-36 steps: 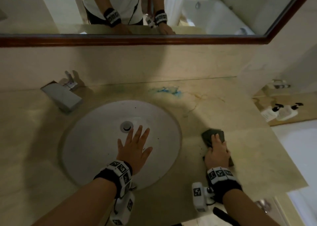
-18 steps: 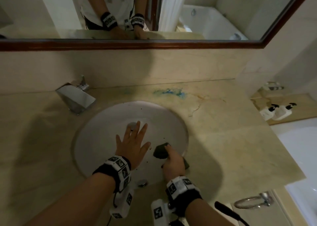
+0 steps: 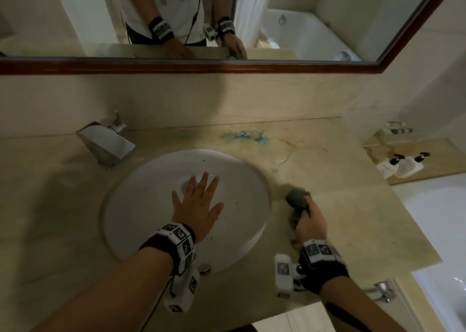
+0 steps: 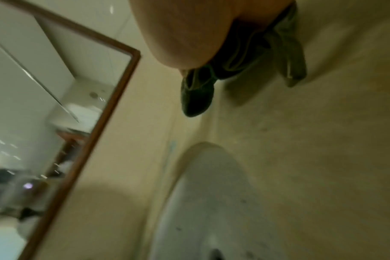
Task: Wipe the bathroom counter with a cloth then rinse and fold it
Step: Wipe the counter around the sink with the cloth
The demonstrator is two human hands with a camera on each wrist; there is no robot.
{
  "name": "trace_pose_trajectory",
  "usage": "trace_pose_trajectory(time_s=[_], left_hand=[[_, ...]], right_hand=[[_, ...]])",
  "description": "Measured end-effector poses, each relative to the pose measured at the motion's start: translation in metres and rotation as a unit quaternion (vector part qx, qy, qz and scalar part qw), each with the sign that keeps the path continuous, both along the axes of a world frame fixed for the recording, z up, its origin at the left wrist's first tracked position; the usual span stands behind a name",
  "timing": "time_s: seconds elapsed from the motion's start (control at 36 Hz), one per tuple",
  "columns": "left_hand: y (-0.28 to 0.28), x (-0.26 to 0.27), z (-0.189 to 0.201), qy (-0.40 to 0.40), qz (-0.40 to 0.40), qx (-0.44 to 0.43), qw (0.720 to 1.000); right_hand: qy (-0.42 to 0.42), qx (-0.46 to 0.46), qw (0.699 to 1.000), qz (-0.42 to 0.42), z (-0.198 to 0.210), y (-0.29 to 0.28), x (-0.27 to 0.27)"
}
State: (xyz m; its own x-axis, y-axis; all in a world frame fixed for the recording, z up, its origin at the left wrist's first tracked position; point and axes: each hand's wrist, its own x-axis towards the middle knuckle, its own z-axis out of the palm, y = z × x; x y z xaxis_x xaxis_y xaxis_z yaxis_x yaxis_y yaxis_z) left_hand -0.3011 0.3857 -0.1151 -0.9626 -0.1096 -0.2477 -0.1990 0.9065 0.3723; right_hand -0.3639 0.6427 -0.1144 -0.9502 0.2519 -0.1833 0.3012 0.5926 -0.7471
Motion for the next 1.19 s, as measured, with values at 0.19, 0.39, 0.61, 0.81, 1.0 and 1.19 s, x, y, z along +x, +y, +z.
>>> trace_pose_trajectory(time_s=[0.19, 0.39, 0.61, 0.81, 1.0, 1.19], left_hand=[[0.015, -0.014, 0.0, 0.007, -0.01, -0.021, 1.0], [0.019, -0.027, 0.009, 0.016, 0.001, -0.033, 0.999], [-0.01, -0.043, 0.041, 0.043, 0.041, -0.061, 0.996], [-0.049, -0.053, 0.073, 0.046, 0.091, -0.11, 0.989], [-0.1, -0.054, 0.078, 0.061, 0.149, -0.172, 0.972], [-0.066, -0.087, 0.085, 0.044, 0.095, -0.133, 0.986]], right_hand=[[-0.052, 0.087, 0.985, 0.14, -0.024, -0.03, 0.045], [-0.084, -0.002, 0.974, 0.209, -0.014, -0.063, 0.057], [-0.197, -0.158, 0.95, 0.184, 0.001, -0.083, 0.005], [-0.175, -0.168, 0.956, 0.165, 0.012, -0.098, -0.052], [-0.134, -0.126, 0.978, 0.097, 0.02, -0.082, -0.113], [-0.014, -0.1, 0.995, -0.005, 0.031, -0.045, -0.167]])
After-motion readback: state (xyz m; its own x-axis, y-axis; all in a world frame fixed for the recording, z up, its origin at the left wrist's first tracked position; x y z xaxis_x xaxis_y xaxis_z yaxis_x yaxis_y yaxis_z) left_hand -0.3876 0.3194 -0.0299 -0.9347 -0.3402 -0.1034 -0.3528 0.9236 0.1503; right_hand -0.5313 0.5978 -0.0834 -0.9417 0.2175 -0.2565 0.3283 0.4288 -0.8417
